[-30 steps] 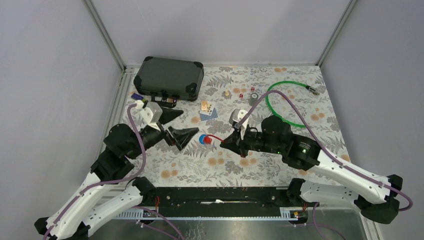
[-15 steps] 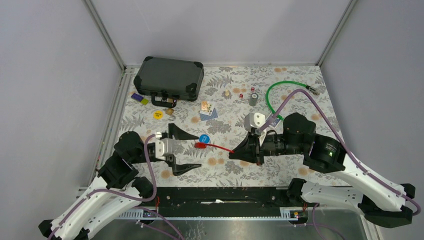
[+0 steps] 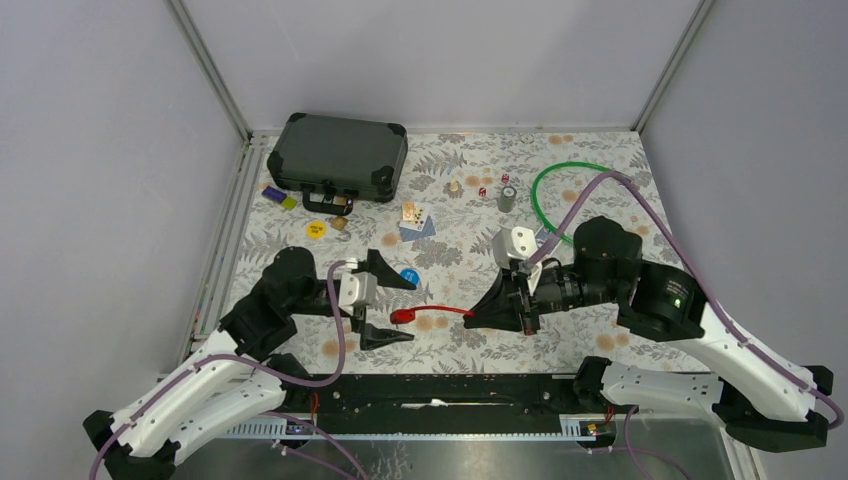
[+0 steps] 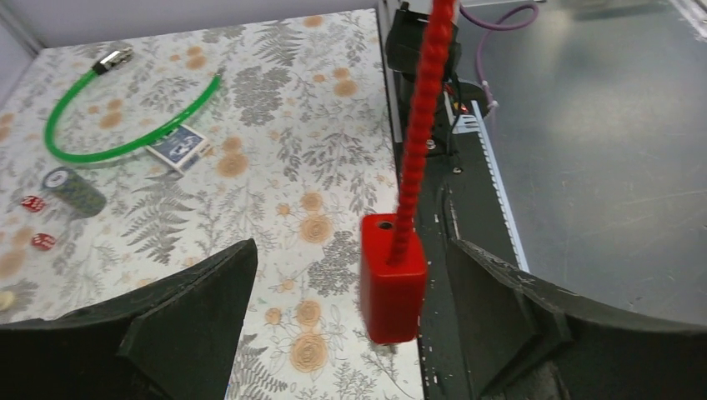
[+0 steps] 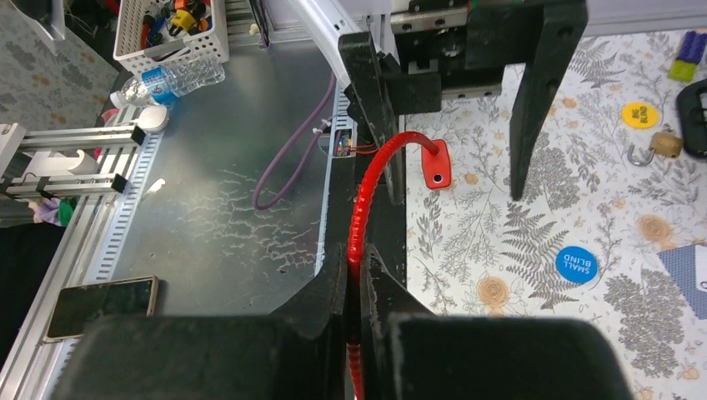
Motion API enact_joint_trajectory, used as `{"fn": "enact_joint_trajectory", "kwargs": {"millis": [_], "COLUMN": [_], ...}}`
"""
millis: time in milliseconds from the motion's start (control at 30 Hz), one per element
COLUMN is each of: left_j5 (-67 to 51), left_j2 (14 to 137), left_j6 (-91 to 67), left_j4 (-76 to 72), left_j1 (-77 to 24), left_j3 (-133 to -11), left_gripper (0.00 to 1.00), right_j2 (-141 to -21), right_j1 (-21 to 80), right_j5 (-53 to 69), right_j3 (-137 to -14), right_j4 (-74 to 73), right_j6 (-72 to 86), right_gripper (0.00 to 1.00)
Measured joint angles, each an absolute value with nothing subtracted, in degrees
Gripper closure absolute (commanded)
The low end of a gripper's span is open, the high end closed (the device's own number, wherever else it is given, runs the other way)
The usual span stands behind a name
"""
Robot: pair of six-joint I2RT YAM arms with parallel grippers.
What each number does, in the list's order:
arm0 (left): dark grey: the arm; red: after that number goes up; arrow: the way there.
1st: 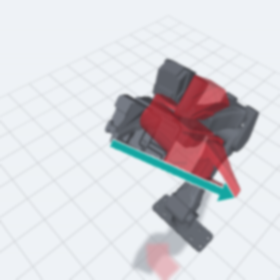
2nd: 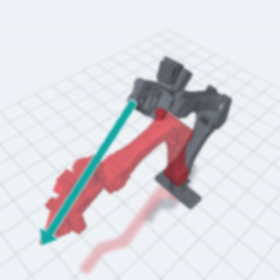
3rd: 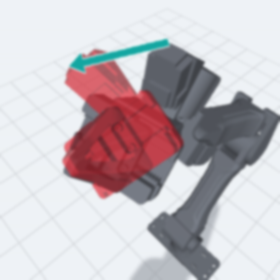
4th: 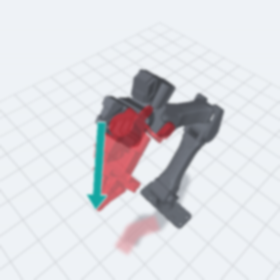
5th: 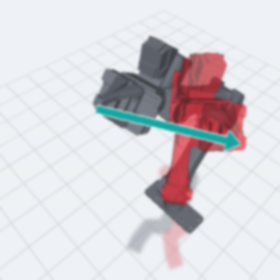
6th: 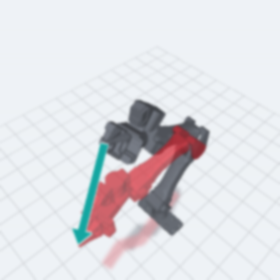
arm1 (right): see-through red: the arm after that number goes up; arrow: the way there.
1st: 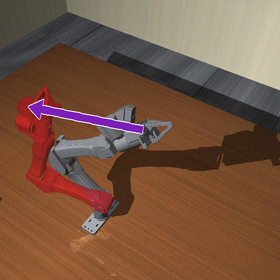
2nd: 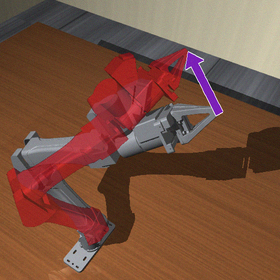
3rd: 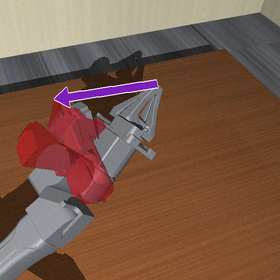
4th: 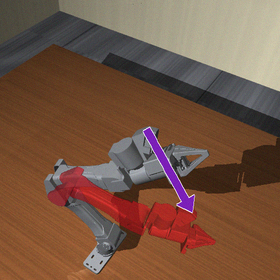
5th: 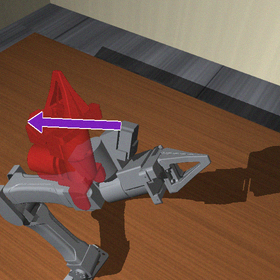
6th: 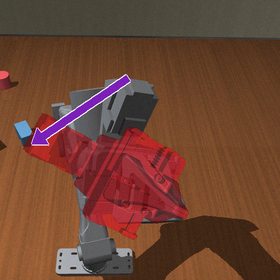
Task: Lock with the key
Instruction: Pick up the lock from the center of the board.
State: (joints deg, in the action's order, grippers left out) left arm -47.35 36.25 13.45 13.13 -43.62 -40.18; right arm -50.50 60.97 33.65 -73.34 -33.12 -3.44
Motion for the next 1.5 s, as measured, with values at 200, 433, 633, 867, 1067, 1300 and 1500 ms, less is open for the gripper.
{"fn": "enact_joint_trajectory", "kwargs": {"millis": [200,433,633,867,1067,1300,1500], "left_j5": [-47.1,-46.8,-46.8,-45.6,-44.4,-43.2,-42.3], "left_j2": [37.0,38.4,39.6,40.7,40.5,39.5,38.3], "left_j6": [12.2,12.1,13.6,15.0,15.3,14.9,14.3], "left_j4": [13.5,13.4,14.4,16.0,16.5,16.6,15.7], "left_j1": [-45.9,-46.2,-46.2,-46.2,-46.2,-46.2,-46.2], "left_j3": [-40.6,-42.3,-42.7,-44.1,-44.2,-44.2,-44.2], "left_gripper": [0.28,0.46,0.69,0.45,0.75,0.97,0.55], "right_j2": [-50.7,-52.7,-53.8,-53.9,-53.8,-53.5,-52.7], "right_j1": [61.0,61.0,61.0,61.0,61.0,61.0,61.0], "right_j5": [33.6,33.5,33.0,32.1,31.5,30.5,28.1], "right_j3": [-75.3,-75.8,-76.1,-77.4,-77.8,-77.8,-77.8], "right_j4": [-33.7,-34.2,-34.7,-34.9,-34.9,-34.9,-34.9], "right_j6": [-4.8,-5.5,-6.3,-6.7,-6.8,-6.9,-6.9], "right_gripper": [1.00,1.00,1.00,1.00,1.00,1.00,1.00]}}
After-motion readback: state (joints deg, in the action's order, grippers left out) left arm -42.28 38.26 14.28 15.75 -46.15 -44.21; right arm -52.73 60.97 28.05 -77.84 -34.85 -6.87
